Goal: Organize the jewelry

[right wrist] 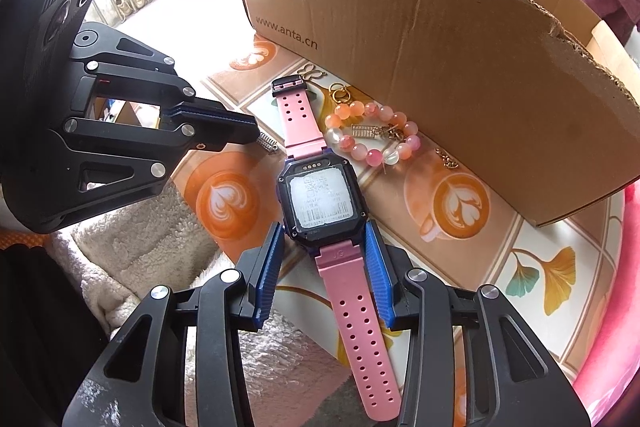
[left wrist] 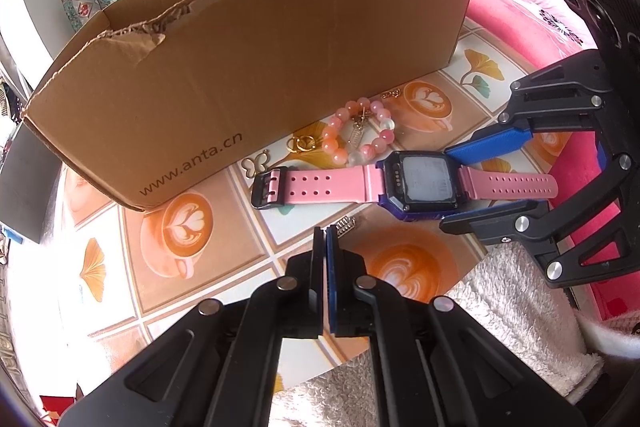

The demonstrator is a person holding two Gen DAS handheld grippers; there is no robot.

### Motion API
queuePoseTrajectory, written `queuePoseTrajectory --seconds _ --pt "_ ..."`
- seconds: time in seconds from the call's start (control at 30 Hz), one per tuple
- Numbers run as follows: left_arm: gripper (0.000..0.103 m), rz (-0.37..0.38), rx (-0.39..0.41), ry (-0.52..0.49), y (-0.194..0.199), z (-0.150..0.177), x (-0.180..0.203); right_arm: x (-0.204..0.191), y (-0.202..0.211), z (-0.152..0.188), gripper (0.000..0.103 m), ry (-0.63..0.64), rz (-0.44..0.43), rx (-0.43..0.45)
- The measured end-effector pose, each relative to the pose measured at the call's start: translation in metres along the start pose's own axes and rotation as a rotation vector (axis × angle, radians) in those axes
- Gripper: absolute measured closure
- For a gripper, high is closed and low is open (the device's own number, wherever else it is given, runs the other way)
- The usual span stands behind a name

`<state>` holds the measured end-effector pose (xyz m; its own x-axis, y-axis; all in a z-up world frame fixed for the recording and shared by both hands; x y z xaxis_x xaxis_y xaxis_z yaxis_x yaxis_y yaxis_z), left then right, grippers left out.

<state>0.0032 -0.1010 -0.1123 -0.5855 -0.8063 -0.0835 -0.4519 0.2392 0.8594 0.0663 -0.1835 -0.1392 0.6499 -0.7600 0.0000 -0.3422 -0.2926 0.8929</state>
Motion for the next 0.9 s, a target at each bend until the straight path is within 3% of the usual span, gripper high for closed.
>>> queuePoseTrajectory --seconds 0.9 --pt "0.102 0.030 0.049 0.046 0.004 0.004 -0.010 -0.001 -0.007 -0.005 0.059 -0.002 0.066 -0.010"
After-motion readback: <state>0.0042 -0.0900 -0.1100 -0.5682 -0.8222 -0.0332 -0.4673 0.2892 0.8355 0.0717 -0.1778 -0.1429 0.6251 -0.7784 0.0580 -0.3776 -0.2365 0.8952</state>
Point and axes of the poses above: each gripper's, at about its wrist camera, not at the fingertips, and y roughly against the way its jaws point, x to its right, z to its underside, the point moved 8 cm from there along -y, roughly the way its jaws point, and after that the axes turned 2 degrees about -y, right-handed, at the moved point
